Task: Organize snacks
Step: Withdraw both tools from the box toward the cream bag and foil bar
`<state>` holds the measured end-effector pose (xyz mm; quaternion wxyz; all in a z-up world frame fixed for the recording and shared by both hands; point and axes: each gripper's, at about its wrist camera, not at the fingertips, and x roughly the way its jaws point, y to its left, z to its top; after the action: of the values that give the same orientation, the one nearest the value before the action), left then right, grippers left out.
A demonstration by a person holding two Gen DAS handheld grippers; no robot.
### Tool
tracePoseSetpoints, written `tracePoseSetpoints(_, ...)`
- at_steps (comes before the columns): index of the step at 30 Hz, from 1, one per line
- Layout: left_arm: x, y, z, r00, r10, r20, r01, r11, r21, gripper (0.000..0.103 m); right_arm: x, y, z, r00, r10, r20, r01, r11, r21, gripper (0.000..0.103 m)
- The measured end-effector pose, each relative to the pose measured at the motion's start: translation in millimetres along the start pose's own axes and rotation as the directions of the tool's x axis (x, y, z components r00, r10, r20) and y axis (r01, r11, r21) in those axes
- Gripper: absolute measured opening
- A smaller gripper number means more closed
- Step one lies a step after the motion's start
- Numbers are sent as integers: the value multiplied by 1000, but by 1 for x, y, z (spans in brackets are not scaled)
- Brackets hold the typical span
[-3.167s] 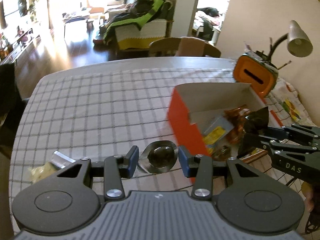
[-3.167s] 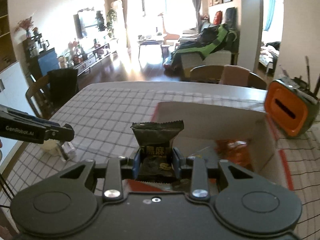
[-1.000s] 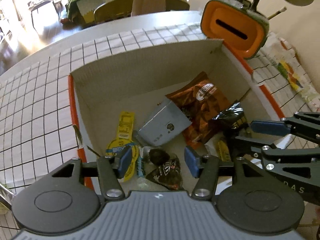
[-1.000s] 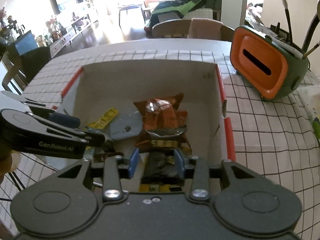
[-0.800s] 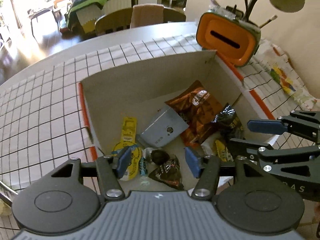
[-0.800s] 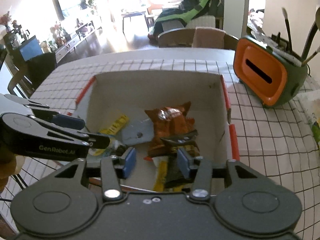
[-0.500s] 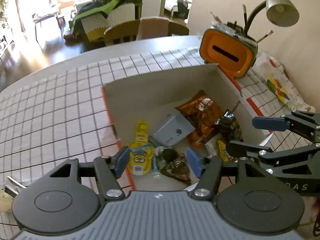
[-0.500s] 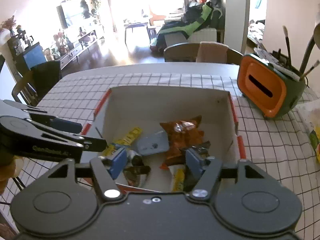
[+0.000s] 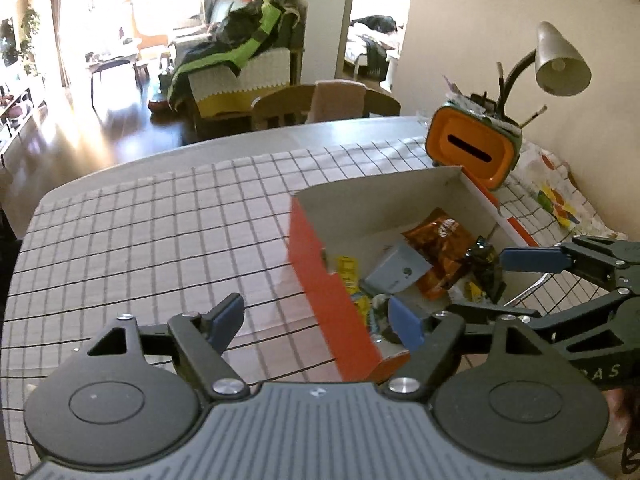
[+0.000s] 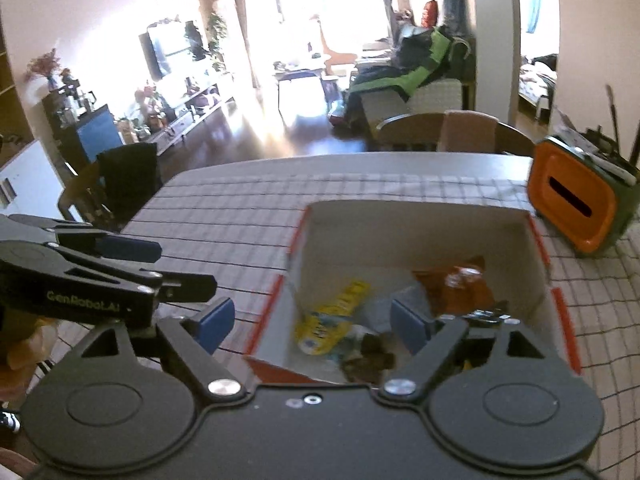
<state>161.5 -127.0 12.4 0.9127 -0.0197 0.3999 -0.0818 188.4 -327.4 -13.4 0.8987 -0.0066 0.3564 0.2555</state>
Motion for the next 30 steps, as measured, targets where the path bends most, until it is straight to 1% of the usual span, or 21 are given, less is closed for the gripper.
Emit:
tracePoseSetpoints(1, -4, 6, -3, 1000, 1, 6, -1, 1000, -1, 82, 0, 8, 0, 1000, 3, 4, -3, 1000, -7, 95)
tracePoseSetpoints(2, -7, 11, -6, 1000, 3, 12, -3, 1000, -3, 82, 1, 15, 0, 1000, 6, 9, -6, 1000, -14, 100)
tracePoseSetpoints(5, -21, 30, -16, 997, 42, 58, -41, 999, -10, 82, 3, 36, 1, 1000, 17, 25, -16, 999, -41, 100)
tracePoseSetpoints(8, -33, 49, -26, 996, 40, 82, -40, 999, -5, 83, 8, 55, 2, 999, 36, 35, -34, 998, -55, 102)
tracePoseSetpoints(12, -45, 76, -40, 995, 40, 88, -40, 999, 0, 87, 18, 78, 6, 997, 69, 44, -65, 995, -71, 103)
tracePoseSetpoints(16, -49, 106, -56, 998, 34, 58, -34, 999, 2, 87, 31, 105, 9, 995, 101, 26, -97, 988, -118, 103)
tracePoseSetpoints(20, -50, 139, -72, 997, 70, 27, -69, 997, -21, 87, 50, 132, 10, 990, 138, -14, -138, 974, -179, 103)
tracePoseSetpoints(24, -47, 170, -85, 993, 114, -12, -115, 990, -80, 87, 72, 158, 8, 987, 144, -65, -155, 963, -221, 103)
tracePoseSetpoints(26, -42, 184, -91, 989, 139, -43, -144, 983, -118, 87, 82, 168, 5, 985, 146, -87, -163, 956, -244, 103)
tracePoseSetpoints(30, -30, 209, -98, 981, 168, -99, -185, 964, -193, 87, 103, 187, -2, 981, 145, -132, -178, 940, -291, 103)
